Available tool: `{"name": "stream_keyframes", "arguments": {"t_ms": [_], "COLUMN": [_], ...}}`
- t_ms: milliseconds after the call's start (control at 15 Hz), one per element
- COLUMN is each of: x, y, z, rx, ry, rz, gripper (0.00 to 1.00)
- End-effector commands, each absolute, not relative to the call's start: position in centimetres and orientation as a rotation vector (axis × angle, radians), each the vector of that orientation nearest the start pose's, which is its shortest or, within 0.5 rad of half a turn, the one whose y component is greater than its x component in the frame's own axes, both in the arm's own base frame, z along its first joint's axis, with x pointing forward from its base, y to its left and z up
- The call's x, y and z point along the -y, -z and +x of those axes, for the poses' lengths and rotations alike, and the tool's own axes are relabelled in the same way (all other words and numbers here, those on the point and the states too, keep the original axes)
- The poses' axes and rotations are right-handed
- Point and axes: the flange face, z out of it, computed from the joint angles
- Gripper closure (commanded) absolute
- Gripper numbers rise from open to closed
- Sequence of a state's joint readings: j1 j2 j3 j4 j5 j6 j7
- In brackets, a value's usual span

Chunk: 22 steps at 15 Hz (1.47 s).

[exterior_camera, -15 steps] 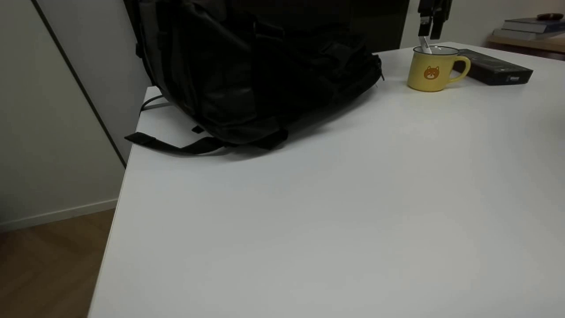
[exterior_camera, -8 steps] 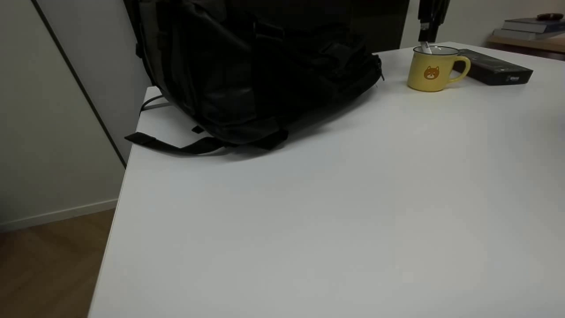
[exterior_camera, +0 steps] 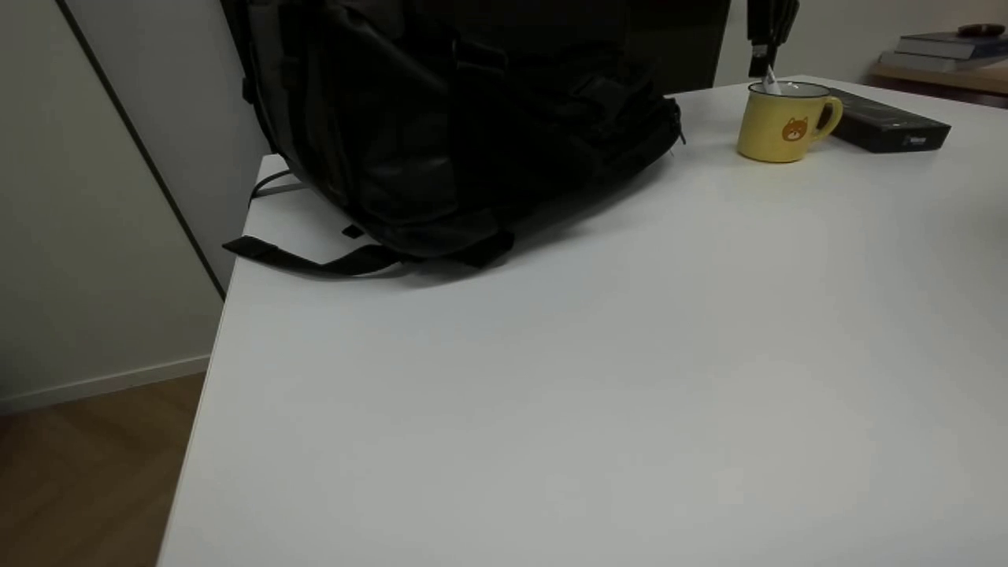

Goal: Take the marker from the yellow cup and put it on the table

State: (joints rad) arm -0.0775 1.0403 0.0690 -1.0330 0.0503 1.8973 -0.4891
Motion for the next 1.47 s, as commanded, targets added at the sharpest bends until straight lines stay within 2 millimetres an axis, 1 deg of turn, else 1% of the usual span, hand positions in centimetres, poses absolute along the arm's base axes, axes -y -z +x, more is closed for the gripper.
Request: {"name": "stream_keyframes", "arguments": {"t_ms": [0,67,200,467,600,733,933,1067,1133,1267,1400], "x": [1.8,1.7,1.6,1.8,1.8,1.4,-0.2,-1.5,-2.1,-3.2,-4.4], "y": [-20.9,-21.5,-23.5,-28.1,-30.7,-32.2,-31.7,-30.2,-29.2,-26.7,-23.5], "z": [76.3,76.4,76.6,76.8,76.5,76.0,75.0,74.2,73.8,73.1,72.4], "rx": [0.612,0.619,0.631,0.65,0.705,0.764,0.875,0.949,0.982,1.041,1.069], "ry": [-0.191,-0.177,-0.133,-0.056,-0.055,-0.08,-0.18,-0.262,-0.297,-0.371,-0.45], "rz": [-2.978,-2.985,-2.995,-2.981,-2.922,-2.847,-2.726,-2.643,-2.602,-2.529,-2.483], "gripper": [0.96,0.96,0.96,0.96,0.96,0.96,0.96,0.96,0.96,0.96,0.96]}}
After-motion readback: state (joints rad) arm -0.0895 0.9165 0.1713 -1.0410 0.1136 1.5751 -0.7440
